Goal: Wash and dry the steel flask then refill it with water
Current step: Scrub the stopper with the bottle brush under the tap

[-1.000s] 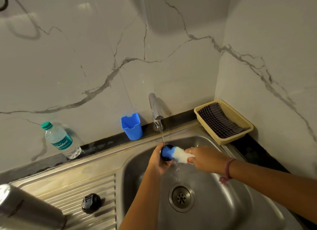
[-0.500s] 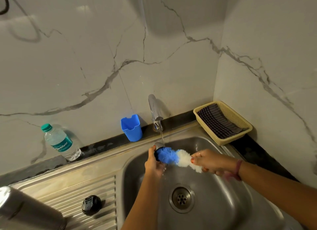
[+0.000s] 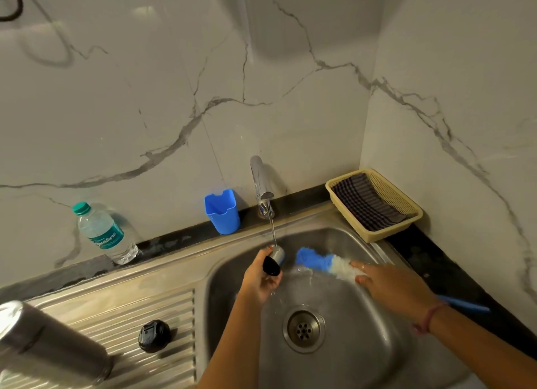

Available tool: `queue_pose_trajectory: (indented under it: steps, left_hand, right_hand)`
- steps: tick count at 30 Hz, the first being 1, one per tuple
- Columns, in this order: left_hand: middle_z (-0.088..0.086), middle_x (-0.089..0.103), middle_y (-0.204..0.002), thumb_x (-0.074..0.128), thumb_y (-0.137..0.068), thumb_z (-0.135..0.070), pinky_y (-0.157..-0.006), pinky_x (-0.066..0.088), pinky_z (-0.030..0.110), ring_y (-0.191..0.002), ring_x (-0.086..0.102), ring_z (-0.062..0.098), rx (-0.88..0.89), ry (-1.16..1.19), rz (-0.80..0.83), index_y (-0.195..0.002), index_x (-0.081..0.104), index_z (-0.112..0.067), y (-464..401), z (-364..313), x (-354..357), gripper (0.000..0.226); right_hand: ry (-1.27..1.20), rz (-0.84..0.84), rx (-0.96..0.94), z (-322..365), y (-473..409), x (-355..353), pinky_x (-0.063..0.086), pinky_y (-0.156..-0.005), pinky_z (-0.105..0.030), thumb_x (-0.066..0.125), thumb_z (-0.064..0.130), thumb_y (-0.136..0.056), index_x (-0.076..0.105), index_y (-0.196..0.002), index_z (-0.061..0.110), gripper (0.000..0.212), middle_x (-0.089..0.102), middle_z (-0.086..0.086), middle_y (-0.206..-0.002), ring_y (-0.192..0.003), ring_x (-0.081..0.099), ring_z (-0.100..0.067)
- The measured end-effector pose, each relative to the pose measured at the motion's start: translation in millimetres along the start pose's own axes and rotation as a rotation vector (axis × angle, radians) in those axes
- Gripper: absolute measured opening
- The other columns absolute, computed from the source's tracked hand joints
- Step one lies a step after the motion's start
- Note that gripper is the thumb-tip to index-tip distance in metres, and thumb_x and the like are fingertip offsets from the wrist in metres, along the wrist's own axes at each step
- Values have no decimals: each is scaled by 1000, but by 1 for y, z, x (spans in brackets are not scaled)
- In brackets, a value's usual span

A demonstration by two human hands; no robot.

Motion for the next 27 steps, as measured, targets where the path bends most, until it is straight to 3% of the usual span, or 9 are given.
queue_pose_trajectory:
  steps: [2, 4, 7, 12, 16, 18, 20, 23, 27]
  left_hand:
    - [20, 62, -122, 84, -77, -19, -71, 58, 34, -106, 65, 31, 68, -104, -80, -124, 57, -5, 1, 7, -8, 56]
    - [21, 64, -121, 84, -76, -20, -69, 58, 34, -102, 68, 31, 117, -154, -117, -128, 55, -6, 4, 12, -15, 61]
    - [23, 66, -116, 76, -86, -18, -78, 59, 36, -101, 70, 31, 142, -83, -95, -127, 54, -2, 8, 19, -20, 50]
    - [16, 67, -118, 53, -101, -22, -95, 49, 37, -103, 63, 24, 174, -82, 6, -123, 60, -7, 18, 26, -16, 27]
    - [4, 69, -103, 47, -104, -19, -73, 42, 25, -93, 60, 13, 263, -296, -47, -109, 65, -12, 26, 32, -12, 19]
    - [2, 70, -98, 45, -105, -17, -75, 42, 25, -94, 61, 13, 305, -346, -66, -100, 66, -16, 26, 30, -12, 21]
    - [4, 73, -96, 44, -105, -17, -79, 44, 27, -96, 63, 17, 331, -422, -52, -97, 69, -14, 25, 27, -11, 26]
    - [9, 73, -100, 45, -105, -15, -83, 47, 28, -100, 65, 21, 334, -466, -30, -99, 69, -11, 22, 22, -8, 25]
    - [12, 73, -100, 47, -104, -12, -93, 50, 38, -97, 65, 24, 357, -414, -45, -97, 69, -9, 18, 12, 5, 23]
  right_hand:
    - [254, -101, -103, -2, 5, 8, 51, -75, -21, 38, 39, -100, 26, -147, 34, 48, 64, 6, -99, -84, 61, -7]
    - [325, -122, -113, -7, 8, 18, 52, -77, -23, 40, 36, -100, 22, -149, 34, 53, 64, 5, -100, -84, 61, -8]
    - [375, -117, -73, -9, 13, 32, 54, -76, -27, 43, 26, -99, 26, -149, 30, 52, 64, 1, -100, -83, 63, -12]
    - [-56, -165, 88, 7, 19, 32, 47, -69, -20, 49, 32, -97, 47, -133, 26, 37, 63, 1, -106, -86, 59, -10]
    - [-339, -53, 96, 21, 12, 34, 56, -70, -37, 52, 27, -95, 44, -127, 23, 33, 62, 1, -104, -76, 65, -13]
    - [-418, -44, 21, 28, 7, 30, 54, -65, -26, 52, 24, -96, 41, -133, 28, 39, 61, 7, -104, -69, 63, -7]
    - [-389, -44, -52, 37, 2, 24, 50, -65, -16, 48, 23, -98, 33, -143, 36, 49, 59, 13, -111, -74, 60, -2]
    - [-261, -43, -81, 49, -7, 25, 53, -76, -25, 43, 23, -99, 19, -147, 47, 59, 62, 5, -115, -87, 62, -9]
    - [-50, -122, -88, 76, -2, 30, 44, -63, -23, 42, 12, -94, 2, -149, 44, 75, 56, 5, -114, -77, 58, -13]
Point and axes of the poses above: each hand's wrist, its own y-axis away from the middle knuckle, its own x-axis out of the palm, z = x × y, the point moved 3 cm from there along -y, towards the middle knuckle
